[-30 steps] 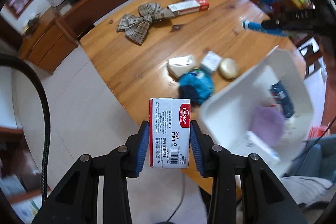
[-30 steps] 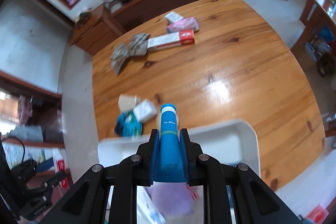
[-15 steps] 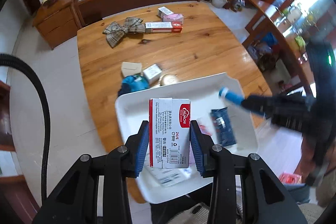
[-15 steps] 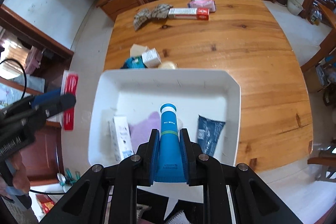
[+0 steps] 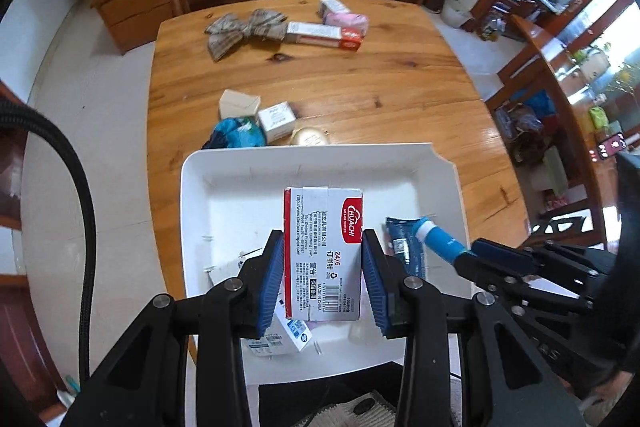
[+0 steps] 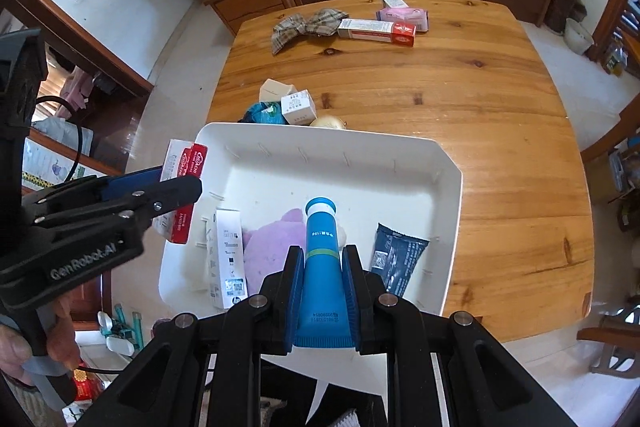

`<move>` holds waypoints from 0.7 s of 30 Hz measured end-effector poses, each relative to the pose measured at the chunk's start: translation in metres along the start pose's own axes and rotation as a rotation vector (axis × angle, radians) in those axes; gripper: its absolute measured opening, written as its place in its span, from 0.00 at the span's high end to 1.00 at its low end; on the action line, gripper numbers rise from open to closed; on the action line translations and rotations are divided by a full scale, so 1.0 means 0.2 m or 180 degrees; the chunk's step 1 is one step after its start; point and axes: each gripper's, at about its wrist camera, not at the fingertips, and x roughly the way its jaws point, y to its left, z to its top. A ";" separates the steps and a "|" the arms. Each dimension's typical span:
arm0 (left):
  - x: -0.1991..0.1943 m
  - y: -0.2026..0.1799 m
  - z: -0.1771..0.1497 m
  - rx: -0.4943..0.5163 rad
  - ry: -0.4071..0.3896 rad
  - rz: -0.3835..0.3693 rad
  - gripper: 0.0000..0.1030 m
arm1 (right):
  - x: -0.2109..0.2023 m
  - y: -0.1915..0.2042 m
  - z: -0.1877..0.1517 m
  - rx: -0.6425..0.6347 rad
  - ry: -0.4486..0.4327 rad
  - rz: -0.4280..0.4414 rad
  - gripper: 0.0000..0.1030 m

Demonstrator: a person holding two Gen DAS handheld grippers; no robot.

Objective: Organize objects
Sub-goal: 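Carry the blue tube with the right tool while the left tool carries the red-white box to the tray, then release the blue tube into the tray with the right tool while the left tool drops the red-white box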

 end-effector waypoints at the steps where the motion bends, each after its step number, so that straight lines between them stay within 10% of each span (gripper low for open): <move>1: 0.01 0.00 0.00 -0.0014 0.0015 0.0021 0.60 | 0.01 0.01 0.00 -0.0005 0.0003 -0.0009 0.80; 11: 0.12 0.03 -0.02 -0.0075 0.0022 0.0190 0.59 | 0.15 0.10 -0.12 -0.0208 0.0151 -0.0177 0.61; 16: 0.16 0.07 -0.08 -0.0213 0.0074 0.0151 0.19 | 0.13 0.11 -0.16 -0.0231 0.0163 -0.0180 0.60; 21: 0.14 0.10 -0.10 -0.0234 0.0078 0.0123 0.13 | 0.06 0.13 -0.16 -0.0287 0.0062 -0.0242 0.60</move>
